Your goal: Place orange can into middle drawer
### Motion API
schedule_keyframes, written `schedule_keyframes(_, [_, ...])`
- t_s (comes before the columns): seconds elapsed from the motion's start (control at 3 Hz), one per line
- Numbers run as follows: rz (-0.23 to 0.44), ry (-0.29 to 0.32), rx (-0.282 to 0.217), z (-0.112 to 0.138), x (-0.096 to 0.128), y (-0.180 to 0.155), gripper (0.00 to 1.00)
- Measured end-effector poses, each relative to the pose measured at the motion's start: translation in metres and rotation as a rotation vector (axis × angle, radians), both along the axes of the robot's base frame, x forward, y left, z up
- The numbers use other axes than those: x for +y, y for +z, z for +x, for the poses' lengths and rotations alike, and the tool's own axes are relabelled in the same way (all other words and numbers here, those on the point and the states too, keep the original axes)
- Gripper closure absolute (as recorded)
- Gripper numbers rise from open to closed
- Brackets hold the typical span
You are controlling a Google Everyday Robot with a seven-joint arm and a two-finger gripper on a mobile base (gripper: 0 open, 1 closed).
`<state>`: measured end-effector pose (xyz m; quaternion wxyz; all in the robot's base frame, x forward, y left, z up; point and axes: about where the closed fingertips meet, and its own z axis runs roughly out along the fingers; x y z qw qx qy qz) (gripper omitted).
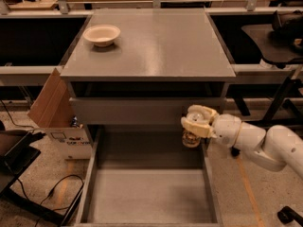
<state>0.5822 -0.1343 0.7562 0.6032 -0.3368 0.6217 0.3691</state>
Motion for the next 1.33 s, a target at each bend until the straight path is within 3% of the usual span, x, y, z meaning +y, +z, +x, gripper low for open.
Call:
schedule_keyframes(0.67, [0.074, 0.118, 0.041, -0.013, 0.036, -0.13, 1.0])
schedule_keyframes(1.0, [0.101, 0.146, 0.077, -0.019, 0.043, -0.169, 1.0])
schedule_keyframes(1.33, [0.148, 0.146, 0.143, -0.026, 0.041, -0.206, 1.0])
